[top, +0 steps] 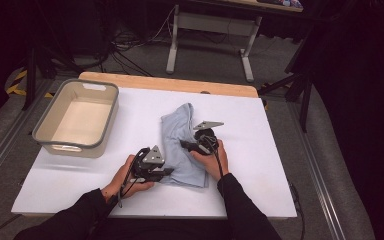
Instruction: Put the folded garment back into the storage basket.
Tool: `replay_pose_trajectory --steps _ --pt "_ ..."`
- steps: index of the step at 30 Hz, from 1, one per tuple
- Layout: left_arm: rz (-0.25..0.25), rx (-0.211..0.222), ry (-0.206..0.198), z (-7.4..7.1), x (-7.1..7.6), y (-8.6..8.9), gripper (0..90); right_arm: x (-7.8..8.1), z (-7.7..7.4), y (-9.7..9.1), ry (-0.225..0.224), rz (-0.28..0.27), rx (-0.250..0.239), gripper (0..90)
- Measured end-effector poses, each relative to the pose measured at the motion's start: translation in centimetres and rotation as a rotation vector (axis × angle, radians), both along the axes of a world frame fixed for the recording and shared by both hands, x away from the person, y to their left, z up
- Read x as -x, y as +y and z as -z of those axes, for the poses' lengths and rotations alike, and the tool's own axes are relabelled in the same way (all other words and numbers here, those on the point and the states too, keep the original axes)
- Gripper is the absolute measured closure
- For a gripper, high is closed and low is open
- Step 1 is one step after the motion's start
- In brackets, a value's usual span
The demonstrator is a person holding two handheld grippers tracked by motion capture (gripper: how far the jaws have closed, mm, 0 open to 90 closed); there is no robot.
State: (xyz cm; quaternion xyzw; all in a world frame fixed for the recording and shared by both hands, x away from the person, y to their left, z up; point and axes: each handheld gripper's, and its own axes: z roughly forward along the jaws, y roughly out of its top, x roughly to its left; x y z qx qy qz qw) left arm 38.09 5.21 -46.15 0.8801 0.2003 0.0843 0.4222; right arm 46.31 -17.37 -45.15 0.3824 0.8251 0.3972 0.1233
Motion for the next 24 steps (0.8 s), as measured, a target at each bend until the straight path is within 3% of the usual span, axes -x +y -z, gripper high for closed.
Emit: replay_pose_trajectory --steps 7,18,24 --pt "0.032 -0.016 -0.052 -0.4 0.5 0.1 75.3 0.5 -0.4 0.3 -0.033 -0.021 -0.001 71.3" --pt "0.028 0.002 -0.094 -1.1 0.6 0.3 76.3 1.4 -1.1 0.7 -0.116 -0.009 -0.001 72.1" --pt "0.026 0.007 -0.106 -1.3 0.6 0.4 76.3 1.5 -1.4 0.6 -0.139 -0.001 -0.011 72.5"
